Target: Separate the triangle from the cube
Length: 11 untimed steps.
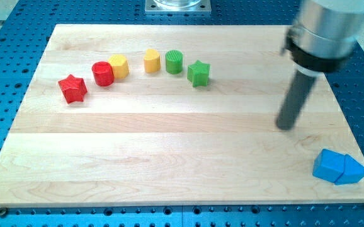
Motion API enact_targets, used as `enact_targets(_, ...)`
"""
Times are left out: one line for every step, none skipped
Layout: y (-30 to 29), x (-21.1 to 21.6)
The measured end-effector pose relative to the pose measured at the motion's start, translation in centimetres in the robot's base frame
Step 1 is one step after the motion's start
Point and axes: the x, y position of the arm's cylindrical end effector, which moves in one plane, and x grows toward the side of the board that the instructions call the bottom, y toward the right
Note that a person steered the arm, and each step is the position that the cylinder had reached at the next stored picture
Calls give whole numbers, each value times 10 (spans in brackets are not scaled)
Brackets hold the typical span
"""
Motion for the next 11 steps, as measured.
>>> enact_targets(32,8)
enact_targets(61,-10)
enact_targets(114,40)
enact_targets(138,109)
enact_targets(130,114)
enact_targets(102,114)
enact_targets(66,113)
enact_targets(57,83)
enact_targets(57,50)
enact_targets(57,33)
enact_targets(32,23)
